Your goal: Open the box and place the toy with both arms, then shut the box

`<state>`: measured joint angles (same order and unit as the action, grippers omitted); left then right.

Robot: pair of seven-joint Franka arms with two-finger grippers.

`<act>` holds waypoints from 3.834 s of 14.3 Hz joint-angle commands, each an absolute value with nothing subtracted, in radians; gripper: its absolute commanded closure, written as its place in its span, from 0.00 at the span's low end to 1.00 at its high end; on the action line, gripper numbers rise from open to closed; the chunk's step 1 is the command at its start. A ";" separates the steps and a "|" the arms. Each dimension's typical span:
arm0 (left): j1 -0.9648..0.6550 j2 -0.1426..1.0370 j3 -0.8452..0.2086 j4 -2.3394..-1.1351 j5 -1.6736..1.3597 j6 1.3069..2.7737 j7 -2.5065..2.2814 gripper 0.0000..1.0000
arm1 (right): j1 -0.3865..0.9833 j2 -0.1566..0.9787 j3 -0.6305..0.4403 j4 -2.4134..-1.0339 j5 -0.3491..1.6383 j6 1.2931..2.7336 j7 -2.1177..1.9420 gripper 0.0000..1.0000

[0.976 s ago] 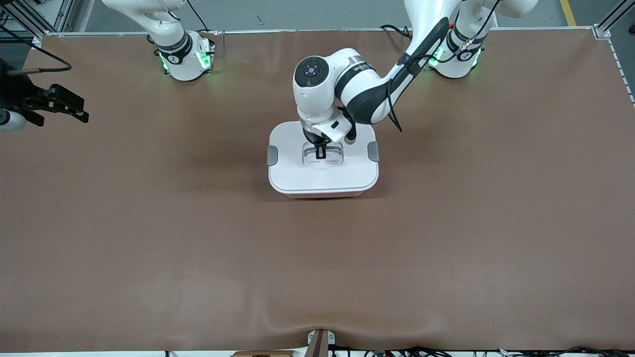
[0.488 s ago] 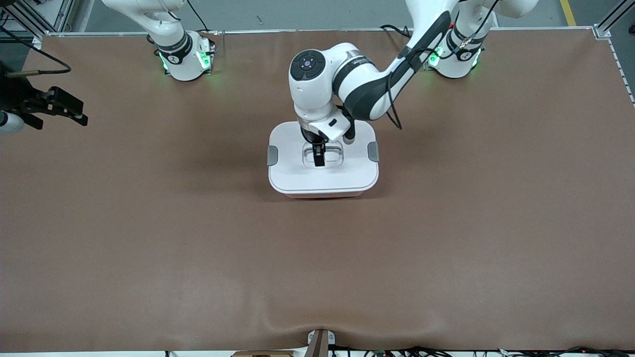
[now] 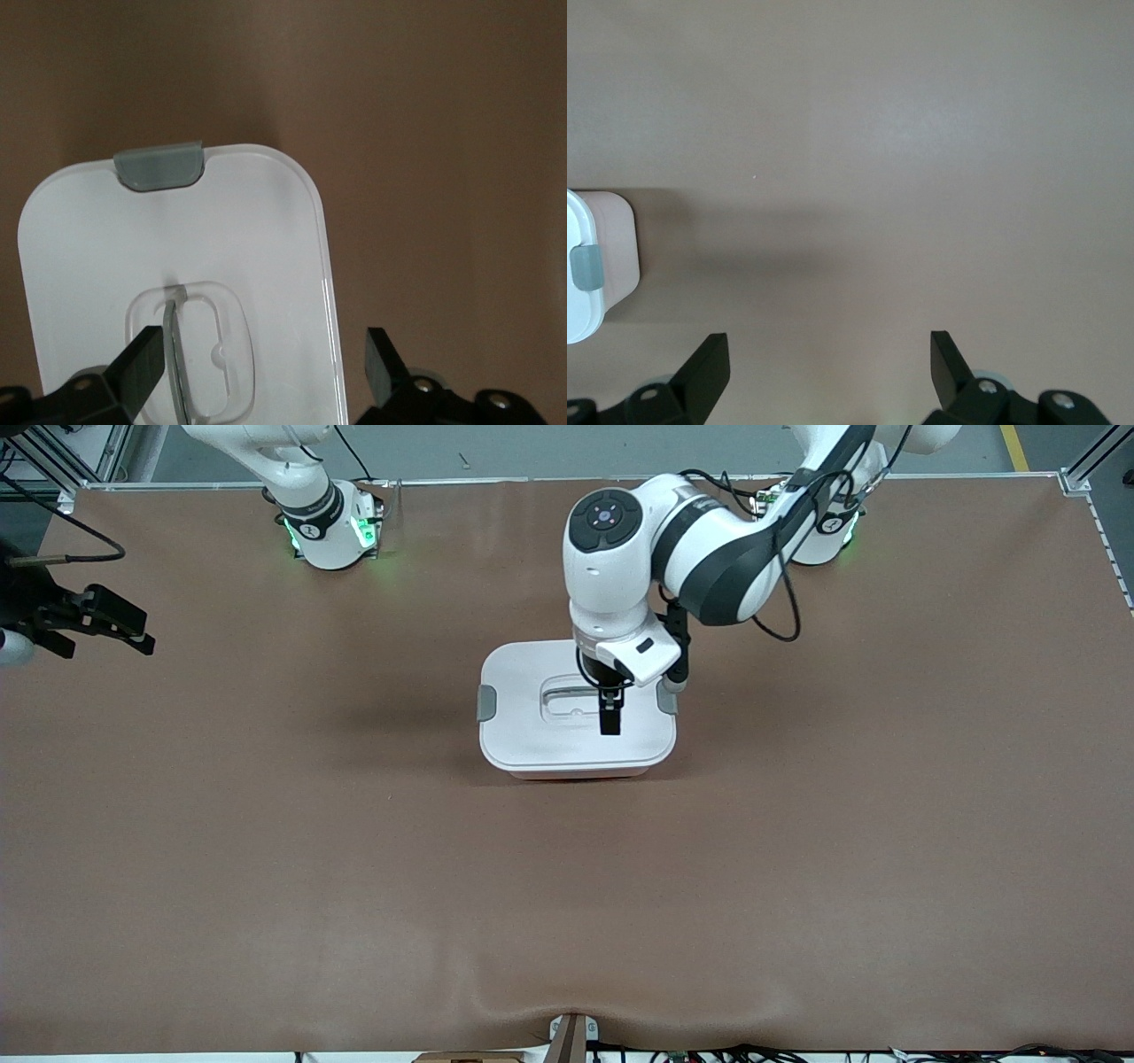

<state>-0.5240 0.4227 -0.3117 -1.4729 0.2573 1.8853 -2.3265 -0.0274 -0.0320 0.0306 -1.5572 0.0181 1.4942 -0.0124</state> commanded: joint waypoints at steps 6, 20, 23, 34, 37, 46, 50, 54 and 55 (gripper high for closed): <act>-0.402 0.319 -0.321 -1.482 0.201 1.763 -1.975 0.00 | -0.038 -0.037 0.043 -1.543 0.011 1.480 0.009 0.00; -0.190 0.239 -0.314 -1.434 0.143 1.703 -1.266 0.00 | -0.038 -0.034 0.043 -1.531 0.011 1.479 0.006 0.00; -0.097 0.219 -0.314 -1.434 0.077 1.697 -1.042 0.00 | -0.040 -0.034 0.043 -1.534 0.011 1.477 0.005 0.00; 0.064 0.195 -0.313 -1.434 0.075 1.697 -0.526 0.00 | -0.041 -0.034 0.043 -1.536 0.011 1.477 0.006 0.00; 0.093 0.198 -0.313 -1.434 0.072 1.690 -0.494 0.00 | -0.041 -0.034 0.043 -1.536 0.011 1.477 0.008 0.00; 0.083 0.172 -0.235 -1.439 0.066 1.658 -0.362 0.00 | -0.046 -0.018 0.043 -1.522 0.009 1.474 0.005 0.00; -0.005 0.150 -0.069 -1.440 0.040 1.609 -0.227 0.00 | -0.046 -0.009 0.043 -1.513 0.008 1.474 0.005 0.00; 0.002 0.083 -0.046 -1.462 0.017 1.511 -0.179 0.00 | -0.048 0.020 0.041 -1.479 0.006 1.467 0.003 0.00; 0.002 0.049 -0.046 -1.485 -0.009 1.500 -0.193 0.00 | -0.048 0.026 0.043 -1.470 0.006 1.451 0.003 0.00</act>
